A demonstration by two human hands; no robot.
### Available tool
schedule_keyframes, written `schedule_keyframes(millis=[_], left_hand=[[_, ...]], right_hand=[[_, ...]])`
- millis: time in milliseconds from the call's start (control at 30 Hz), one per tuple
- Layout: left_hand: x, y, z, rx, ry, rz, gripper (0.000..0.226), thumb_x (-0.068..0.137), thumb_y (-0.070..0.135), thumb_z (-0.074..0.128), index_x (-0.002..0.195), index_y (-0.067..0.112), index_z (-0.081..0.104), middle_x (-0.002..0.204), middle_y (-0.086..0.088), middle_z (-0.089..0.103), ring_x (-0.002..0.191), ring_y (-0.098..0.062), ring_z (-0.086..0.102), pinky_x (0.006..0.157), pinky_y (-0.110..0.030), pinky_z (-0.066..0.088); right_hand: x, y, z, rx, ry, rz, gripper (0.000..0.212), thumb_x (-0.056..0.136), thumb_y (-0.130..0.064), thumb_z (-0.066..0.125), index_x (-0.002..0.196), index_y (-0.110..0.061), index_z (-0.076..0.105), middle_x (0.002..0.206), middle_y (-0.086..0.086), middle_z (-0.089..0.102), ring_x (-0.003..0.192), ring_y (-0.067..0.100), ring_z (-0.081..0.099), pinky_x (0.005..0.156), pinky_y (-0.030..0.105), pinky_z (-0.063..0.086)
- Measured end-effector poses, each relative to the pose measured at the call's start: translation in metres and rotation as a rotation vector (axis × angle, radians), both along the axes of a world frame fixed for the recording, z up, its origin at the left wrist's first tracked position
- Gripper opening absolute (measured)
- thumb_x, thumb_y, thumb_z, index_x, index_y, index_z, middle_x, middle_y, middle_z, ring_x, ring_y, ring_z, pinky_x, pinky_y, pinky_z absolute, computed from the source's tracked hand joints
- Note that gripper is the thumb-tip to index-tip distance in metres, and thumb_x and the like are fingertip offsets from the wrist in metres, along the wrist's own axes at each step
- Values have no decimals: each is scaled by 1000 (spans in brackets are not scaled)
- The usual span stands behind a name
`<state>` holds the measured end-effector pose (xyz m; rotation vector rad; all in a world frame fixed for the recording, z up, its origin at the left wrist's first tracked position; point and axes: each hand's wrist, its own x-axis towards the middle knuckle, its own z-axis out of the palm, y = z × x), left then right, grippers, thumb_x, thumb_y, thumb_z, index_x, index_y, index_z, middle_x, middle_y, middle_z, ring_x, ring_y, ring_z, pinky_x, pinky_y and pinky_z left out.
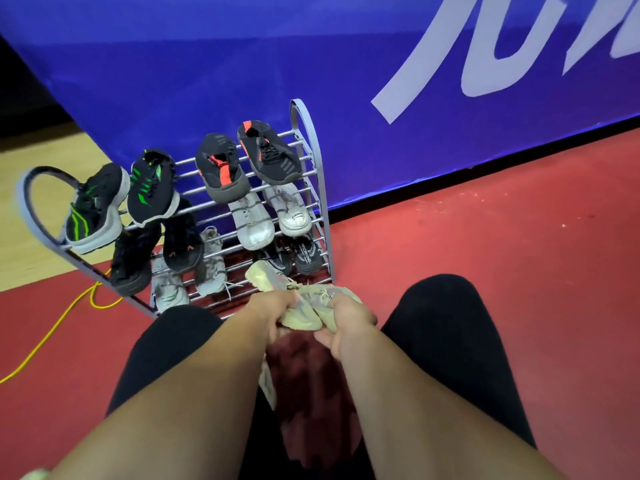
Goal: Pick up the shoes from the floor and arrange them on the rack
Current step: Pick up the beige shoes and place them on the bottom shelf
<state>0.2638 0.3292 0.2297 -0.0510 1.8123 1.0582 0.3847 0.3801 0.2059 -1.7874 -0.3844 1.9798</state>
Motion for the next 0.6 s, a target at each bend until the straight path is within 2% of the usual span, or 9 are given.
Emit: schedule_keyframes(millis=[33, 67, 167, 200, 300, 367, 433, 500, 600], left_hand=[[0, -3, 3, 0, -23, -6, 19, 87, -6, 53, 104, -4, 60, 72, -17, 73, 52, -25, 71, 44, -36, 57], [-2, -8, 2, -6, -48, 11, 15, 92, -5, 46, 96, -1, 59, 62, -14, 70, 46, -23, 68, 40, -34, 55], [-23, -19, -22, -62, -71, 65, 18, 93, 1, 46, 92, 9, 62, 63, -5, 68, 55, -18, 67, 59, -32, 59], [-30, -23, -33, -79, -86, 99, 15, 92, 4, 48, 89, 10, 62, 61, -3, 65, 52, -16, 64, 58, -28, 57], [-53, -34, -67, -121, -162, 76, 11, 92, 13, 50, 83, 12, 56, 49, -2, 50, 35, -13, 47, 38, -19, 44], [-69, -34, -89, -135, -215, 75, 9, 92, 15, 55, 83, 13, 56, 53, -2, 47, 41, -13, 41, 39, -18, 39], [-85, -30, -111, -111, -258, 129, 3, 90, 14, 61, 92, 15, 62, 59, -1, 54, 47, -12, 47, 41, -19, 42], [-100, -22, -132, -126, -287, 194, 13, 89, 11, 62, 100, 17, 64, 60, 1, 62, 49, -12, 57, 43, -21, 48], [-121, -5, -155, -128, -317, 194, 19, 89, 4, 60, 101, 18, 63, 68, -1, 65, 56, -12, 61, 46, -22, 54]], right_hand=[[0, 2, -4, -6, 14, 25, 58, 84, -16, 73, 133, -12, 41, 114, 15, 61, 81, 37, 72, 66, 49, 63], [-2, 3, -8, -17, 28, 45, 57, 84, -14, 73, 131, -11, 41, 114, 16, 59, 81, 38, 72, 68, 50, 63], [-8, 5, -26, -58, 23, 114, 55, 80, -15, 75, 129, -8, 49, 113, 22, 60, 77, 39, 72, 61, 50, 63], [-10, 7, -34, -77, 15, 128, 54, 80, -17, 75, 128, -8, 54, 111, 24, 63, 76, 39, 73, 56, 49, 63], [-17, 18, -64, -119, 0, 149, 43, 81, -27, 75, 120, -13, 66, 106, 22, 70, 75, 34, 73, 52, 42, 62], [-22, 29, -85, -152, -21, 157, 38, 81, -34, 76, 115, -20, 71, 104, 17, 73, 74, 29, 73, 50, 37, 61], [-30, 39, -107, -170, -47, 162, 36, 82, -40, 75, 116, -28, 72, 106, 11, 75, 74, 24, 71, 53, 33, 61], [-39, 46, -132, -165, -92, 137, 37, 83, -40, 73, 117, -27, 71, 102, 6, 75, 66, 19, 65, 57, 27, 58], [-53, 56, -169, -135, -125, 150, 32, 84, -34, 68, 112, -20, 70, 71, 1, 63, 47, 11, 49, 40, 18, 40]])
